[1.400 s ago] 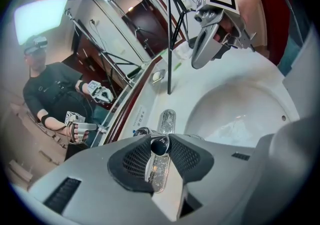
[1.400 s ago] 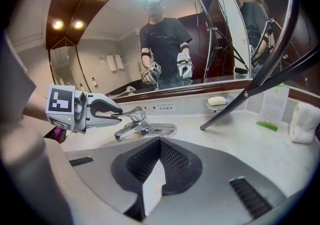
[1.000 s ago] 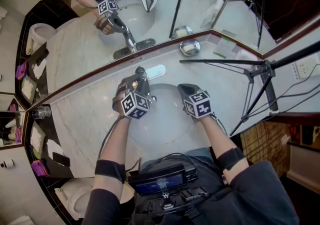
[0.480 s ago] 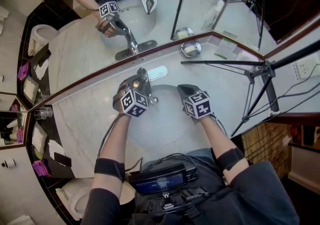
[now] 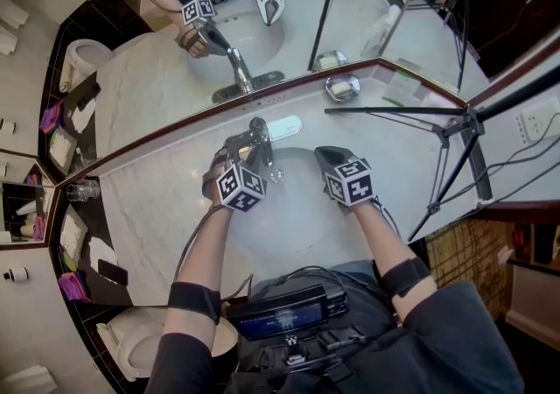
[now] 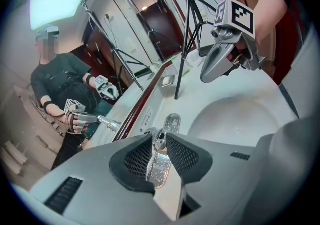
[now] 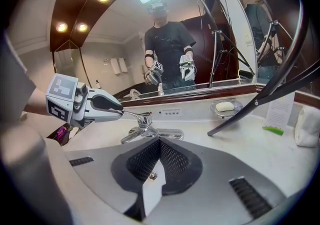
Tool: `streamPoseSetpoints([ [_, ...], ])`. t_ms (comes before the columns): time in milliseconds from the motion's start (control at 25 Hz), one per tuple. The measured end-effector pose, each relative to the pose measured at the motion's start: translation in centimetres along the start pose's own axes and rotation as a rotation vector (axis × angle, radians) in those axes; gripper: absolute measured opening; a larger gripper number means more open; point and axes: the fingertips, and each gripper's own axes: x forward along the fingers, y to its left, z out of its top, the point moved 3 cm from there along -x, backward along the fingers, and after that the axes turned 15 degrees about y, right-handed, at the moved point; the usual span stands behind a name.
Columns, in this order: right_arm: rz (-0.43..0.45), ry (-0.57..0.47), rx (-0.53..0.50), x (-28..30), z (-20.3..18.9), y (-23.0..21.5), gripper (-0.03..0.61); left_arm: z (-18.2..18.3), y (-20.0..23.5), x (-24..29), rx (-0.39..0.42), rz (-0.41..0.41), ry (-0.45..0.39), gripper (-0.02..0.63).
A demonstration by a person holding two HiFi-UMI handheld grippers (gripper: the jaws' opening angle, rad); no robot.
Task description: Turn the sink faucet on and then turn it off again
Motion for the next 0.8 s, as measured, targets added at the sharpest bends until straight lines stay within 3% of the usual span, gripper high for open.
streamPoseSetpoints([
  [160,0.008,-0.010,-0.014,-0.2,0.4,0.9,0.021,-1.1,-0.1,-1.6,-0.070,0.005,-0.009,0.093],
  [280,0.012,-0.017,-0.024,-0.5,0.5,1.4,0.021,-1.9,0.4,-3.3,-0.223,0.004,-0.050,0.005],
  [440,0.013,-0.023,-0.034,-0.8,0.5,1.9,0.021,-2.7,1.0,-5.6,-0.458,-0.049,-0.128,0.005],
  [800,0.019,-0.037,-0.056,-1.8,0.3,2.8,0.021,-7.8,0.6,-8.1,-0.786,-0.090,-0.175,0.003],
])
